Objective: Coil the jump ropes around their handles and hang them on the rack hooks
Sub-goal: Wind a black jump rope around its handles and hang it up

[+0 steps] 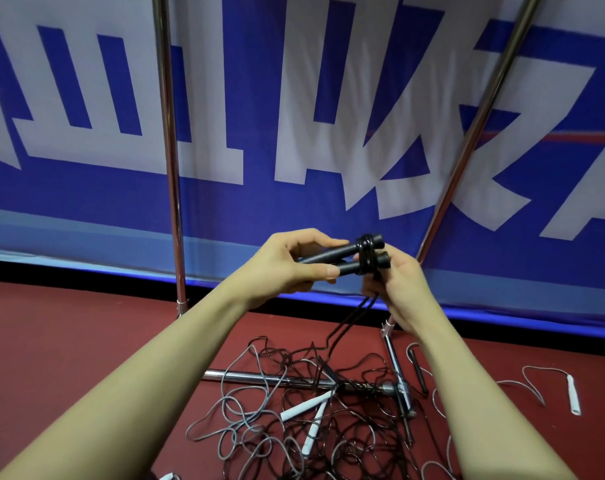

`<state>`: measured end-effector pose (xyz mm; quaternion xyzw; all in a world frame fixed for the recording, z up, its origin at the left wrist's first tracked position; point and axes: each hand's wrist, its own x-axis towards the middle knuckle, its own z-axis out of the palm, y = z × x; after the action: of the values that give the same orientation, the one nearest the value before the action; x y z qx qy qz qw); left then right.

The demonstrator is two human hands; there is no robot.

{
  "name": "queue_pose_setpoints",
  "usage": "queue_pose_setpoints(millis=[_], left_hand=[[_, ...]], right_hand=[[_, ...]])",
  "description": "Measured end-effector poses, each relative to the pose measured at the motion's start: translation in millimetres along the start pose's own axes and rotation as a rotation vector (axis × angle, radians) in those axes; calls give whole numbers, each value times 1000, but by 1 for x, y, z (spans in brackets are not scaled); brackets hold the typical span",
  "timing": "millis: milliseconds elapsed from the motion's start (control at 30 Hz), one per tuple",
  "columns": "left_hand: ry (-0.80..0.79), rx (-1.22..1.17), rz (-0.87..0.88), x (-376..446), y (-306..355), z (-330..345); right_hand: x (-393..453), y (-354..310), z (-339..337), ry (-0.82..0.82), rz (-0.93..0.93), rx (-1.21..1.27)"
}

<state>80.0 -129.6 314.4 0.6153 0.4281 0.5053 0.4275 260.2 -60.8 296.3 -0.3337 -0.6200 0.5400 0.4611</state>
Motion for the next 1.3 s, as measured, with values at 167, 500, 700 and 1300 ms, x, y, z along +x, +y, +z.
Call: queue_pose_setpoints(millis=[167, 500, 700, 1300], left_hand=[[168, -27, -7, 6, -7, -1], [265, 244, -51, 11, -32, -6], [331, 388, -97, 12, -47, -13], [-198, 335, -119, 0, -25, -7]], right_hand=[[-1, 8, -2, -201, 91, 101], [0, 16, 0, -364, 187, -114], [-5, 12, 9, -487, 175, -149], [1, -3, -5, 0, -90, -515]])
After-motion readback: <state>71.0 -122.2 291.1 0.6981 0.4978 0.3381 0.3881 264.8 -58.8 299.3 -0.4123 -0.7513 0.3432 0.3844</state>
